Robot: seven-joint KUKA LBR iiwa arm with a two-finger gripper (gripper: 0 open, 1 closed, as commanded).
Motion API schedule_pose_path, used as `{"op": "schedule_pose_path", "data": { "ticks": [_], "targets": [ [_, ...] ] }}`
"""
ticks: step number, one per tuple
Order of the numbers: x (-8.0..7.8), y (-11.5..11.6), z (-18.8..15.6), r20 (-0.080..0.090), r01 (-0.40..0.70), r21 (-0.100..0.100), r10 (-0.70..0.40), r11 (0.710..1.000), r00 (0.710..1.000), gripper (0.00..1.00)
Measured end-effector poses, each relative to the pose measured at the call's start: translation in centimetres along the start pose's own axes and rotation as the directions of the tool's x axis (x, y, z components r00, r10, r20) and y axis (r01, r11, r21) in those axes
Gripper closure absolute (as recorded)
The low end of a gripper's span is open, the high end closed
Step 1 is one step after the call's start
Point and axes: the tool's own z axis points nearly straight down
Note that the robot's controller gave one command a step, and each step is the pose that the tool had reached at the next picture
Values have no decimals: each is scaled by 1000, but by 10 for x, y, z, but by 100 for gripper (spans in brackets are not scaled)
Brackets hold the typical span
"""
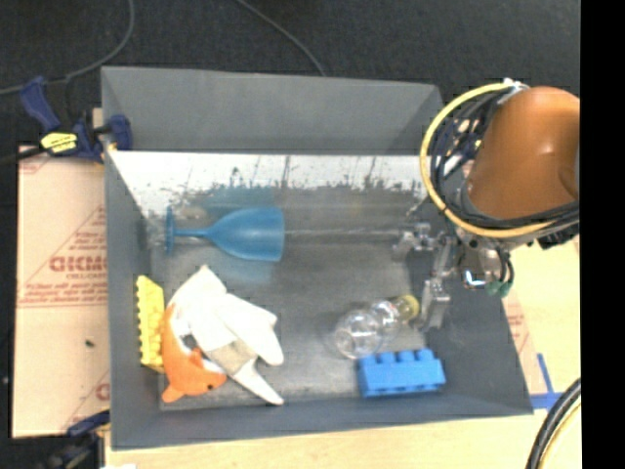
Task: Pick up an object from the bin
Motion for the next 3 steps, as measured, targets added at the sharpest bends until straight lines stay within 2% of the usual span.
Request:
{"op": "schedule_pose_path", "data": {
  "ticks": [1, 2, 3],
  "targets": [
    [-1, 0, -5, 8, 3, 1, -3, 1000, 1000, 0],
    [23, 24, 89, 5, -35, -1, 35, 999, 999, 0],
    [31, 18, 98, 7, -58, -1, 58, 998, 998, 0]
  ]
}}
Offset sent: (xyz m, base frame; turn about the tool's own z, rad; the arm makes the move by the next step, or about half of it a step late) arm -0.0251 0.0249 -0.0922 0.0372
